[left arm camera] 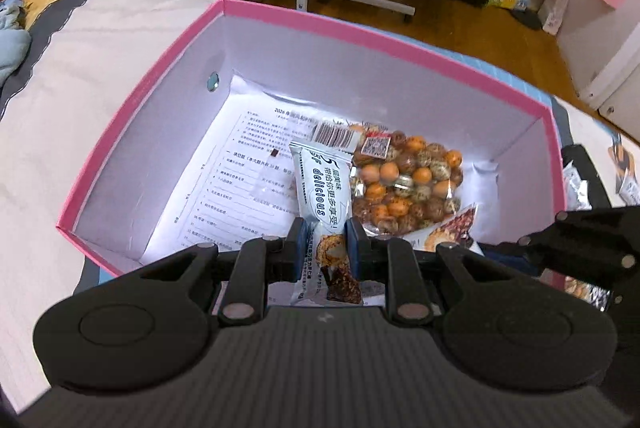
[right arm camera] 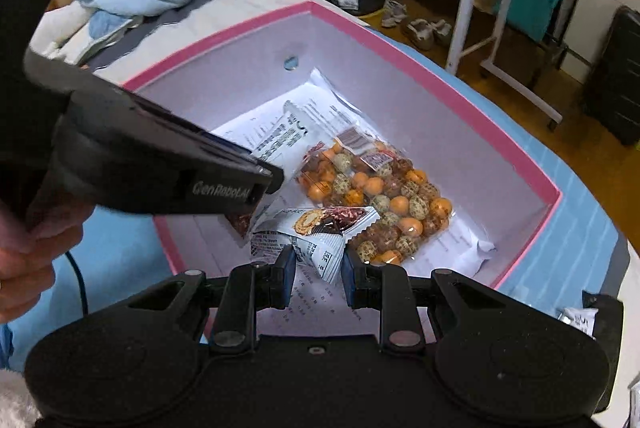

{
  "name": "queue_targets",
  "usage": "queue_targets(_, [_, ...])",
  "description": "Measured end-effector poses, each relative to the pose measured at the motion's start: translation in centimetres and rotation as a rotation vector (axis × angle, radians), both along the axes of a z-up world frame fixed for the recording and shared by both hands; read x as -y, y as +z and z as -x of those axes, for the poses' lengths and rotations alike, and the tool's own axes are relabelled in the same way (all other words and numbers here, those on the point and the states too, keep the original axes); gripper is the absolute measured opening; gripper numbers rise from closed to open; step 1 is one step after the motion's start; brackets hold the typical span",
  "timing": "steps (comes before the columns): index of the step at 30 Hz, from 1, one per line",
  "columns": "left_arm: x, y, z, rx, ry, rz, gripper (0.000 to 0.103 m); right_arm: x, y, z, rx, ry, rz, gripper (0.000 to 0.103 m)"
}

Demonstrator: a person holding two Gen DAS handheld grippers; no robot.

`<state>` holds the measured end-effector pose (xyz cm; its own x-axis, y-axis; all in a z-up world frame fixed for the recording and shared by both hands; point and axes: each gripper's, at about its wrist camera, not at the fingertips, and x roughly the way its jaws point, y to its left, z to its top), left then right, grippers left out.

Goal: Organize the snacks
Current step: 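Open the left gripper over the box while the right gripper releases its bar, then withdraw both grippers from the box toward the remaining snacks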

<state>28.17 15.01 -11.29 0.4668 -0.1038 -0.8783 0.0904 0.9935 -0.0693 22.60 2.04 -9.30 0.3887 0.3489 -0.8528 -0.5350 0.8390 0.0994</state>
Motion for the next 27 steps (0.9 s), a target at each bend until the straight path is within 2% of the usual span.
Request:
queue_targets(2, [-0.1,-0.1,0.1,0.010,-0.008,0.009,0.021,-0.1,-0.1,0.0,-0.009,0.002,-0.001,0.028])
queue_targets(7, [-0.5,0.1,0.3,0.043,0.009,0.023,0.024,0.1,-0.3,-0.7,-0.001,-0.016,0.056,0.042])
queue_targets(13, [-1.1,2.2,1.6,0.067,0.009,0.037,0.026,2.2,1.8,0.0,0.018,-0.039,0.033,0.052])
queue_targets(21, [-1.1,5.9,5.3,0.105,-0.025,0.014,0.041,4.4,5.0,2.8,0.054,-0.037,0.056,0.055])
queue_targets(27, [0.0,9.1,8.7,0.125,-0.073,0.004,0.044,6.0,8.0,5.6,0.086,-0.028,0.062,0.058])
